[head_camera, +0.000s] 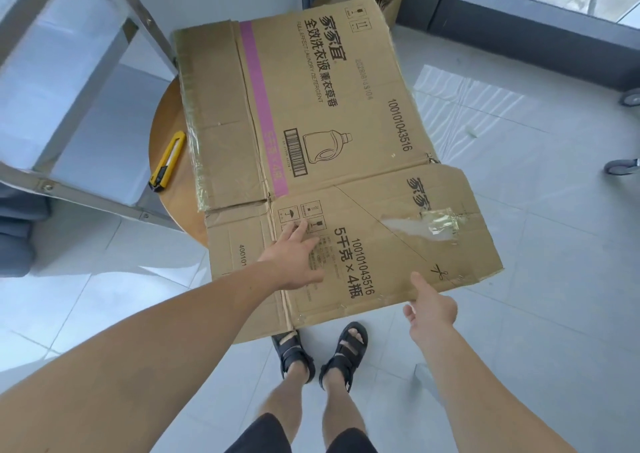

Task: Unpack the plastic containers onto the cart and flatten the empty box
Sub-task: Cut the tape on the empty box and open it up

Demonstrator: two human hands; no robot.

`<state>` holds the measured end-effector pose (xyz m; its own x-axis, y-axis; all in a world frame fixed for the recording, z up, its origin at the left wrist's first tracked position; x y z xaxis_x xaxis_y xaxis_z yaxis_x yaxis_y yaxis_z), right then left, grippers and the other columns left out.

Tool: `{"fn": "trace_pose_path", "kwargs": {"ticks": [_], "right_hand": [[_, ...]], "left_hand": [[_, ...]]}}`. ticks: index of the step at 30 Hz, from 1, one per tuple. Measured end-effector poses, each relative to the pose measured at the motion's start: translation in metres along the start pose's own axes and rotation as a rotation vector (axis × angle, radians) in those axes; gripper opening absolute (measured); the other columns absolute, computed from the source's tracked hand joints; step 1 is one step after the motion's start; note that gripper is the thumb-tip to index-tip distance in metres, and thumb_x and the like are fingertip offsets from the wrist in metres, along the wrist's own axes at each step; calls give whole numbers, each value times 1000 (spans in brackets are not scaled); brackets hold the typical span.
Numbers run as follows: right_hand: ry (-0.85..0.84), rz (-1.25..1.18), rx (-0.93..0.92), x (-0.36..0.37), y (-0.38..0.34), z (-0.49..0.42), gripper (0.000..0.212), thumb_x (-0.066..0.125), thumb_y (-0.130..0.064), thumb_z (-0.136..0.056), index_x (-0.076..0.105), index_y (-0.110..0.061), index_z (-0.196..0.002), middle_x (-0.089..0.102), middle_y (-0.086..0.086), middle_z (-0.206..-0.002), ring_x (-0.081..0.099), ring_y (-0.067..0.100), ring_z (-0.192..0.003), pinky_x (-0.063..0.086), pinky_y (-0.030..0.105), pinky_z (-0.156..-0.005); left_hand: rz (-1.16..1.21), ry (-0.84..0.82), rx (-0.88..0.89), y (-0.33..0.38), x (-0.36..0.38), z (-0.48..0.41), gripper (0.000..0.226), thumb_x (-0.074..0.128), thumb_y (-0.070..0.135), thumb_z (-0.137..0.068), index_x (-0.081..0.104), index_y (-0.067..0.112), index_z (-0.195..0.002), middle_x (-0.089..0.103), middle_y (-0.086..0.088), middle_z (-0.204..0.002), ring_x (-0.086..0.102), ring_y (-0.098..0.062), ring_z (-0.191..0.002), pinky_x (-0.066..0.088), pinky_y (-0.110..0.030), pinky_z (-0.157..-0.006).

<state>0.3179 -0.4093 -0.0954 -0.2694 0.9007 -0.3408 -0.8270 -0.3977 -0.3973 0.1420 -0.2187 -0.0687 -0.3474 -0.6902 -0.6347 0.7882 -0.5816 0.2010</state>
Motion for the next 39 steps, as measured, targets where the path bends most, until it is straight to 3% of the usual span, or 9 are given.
{"fn": "trace_pose_path", "kwargs": {"ticks": [2,4,12,17,25,27,29,34,39], "right_hand": [[-112,-34,54,-15,-7,4,42,78,-36,-86,59,-6,-108,64,9,-114,60,23,-80,47,29,-58],[-158,-29,34,-26,-15,7,35,75,-37,-89,62,-8,-104,69,10,-113,64,24,-81,40,27,-46],[-142,8,-70,-37,-38,33,26,73,-31,-89,60,-8,-90,61,7,-85,51,23,-64,41,30,-50],[-113,16,-165,-44,-58,55,31,72,-34,-86,55,-9,-84,58,7,-77,48,21,-60,42,30,-50],[-127,-73,-225,-47,-70,74,25,70,-28,-81,52,-11,-85,50,2,-73,40,21,-64,34,30,-50],[-179,-161,-222,-46,-71,77,24,73,-30,-83,56,-17,-92,58,-1,-84,50,19,-69,42,29,-56],[-280,-292,-168,-44,-70,79,34,76,-33,-85,58,-22,-111,65,-3,-104,62,18,-89,54,34,-73],[-528,-479,-90,-37,-60,77,42,65,-17,-94,57,-20,-135,68,8,-128,64,29,-118,50,52,-100],[-602,-495,-64,-37,-52,70,38,58,-8,-96,59,-19,-133,72,7,-120,66,26,-112,53,47,-97]], "left_hand": [[12,-31,10,5,-4,9,95,58,68,-80,12,36,-158,-16,0,-166,-14,-24,-153,21,-52,-121],[-6,-37,34,10,-10,20,104,60,74,-74,10,38,-157,-16,-1,-166,-14,-25,-153,16,-52,-122],[-164,-83,112,27,-9,56,136,68,82,-60,-13,32,-157,-30,-8,-161,-31,-32,-147,-3,-61,-120],[-277,-50,139,39,-19,70,147,72,78,-58,-28,26,-152,-34,-15,-158,-32,-40,-144,0,-64,-119],[-296,-57,94,58,-33,88,149,81,65,-63,-29,17,-151,-33,-17,-158,-28,-42,-145,6,-68,-117],[-262,-54,109,58,-38,88,146,80,65,-64,-28,20,-152,-32,-15,-159,-28,-40,-146,5,-68,-117],[-231,-38,129,59,-38,87,140,77,64,-65,-25,26,-153,-29,-13,-161,-27,-39,-147,4,-67,-118],[-211,-46,142,59,-33,83,133,72,67,-66,-22,32,-153,-27,-11,-162,-24,-37,-149,3,-65,-119],[-112,5,155,54,-42,81,121,60,80,-72,-10,31,-157,-4,-4,-166,-3,-31,-152,11,-56,-122]]}}
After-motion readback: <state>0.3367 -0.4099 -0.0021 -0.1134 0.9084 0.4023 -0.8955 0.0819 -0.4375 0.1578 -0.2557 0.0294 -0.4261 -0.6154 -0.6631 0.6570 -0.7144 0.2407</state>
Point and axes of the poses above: each hand's wrist, its own z-axis away from the middle knuckle, its own x-axis out of the palm, y = z × x, the point moved 1 cm from there along -z, towards the middle knuckle
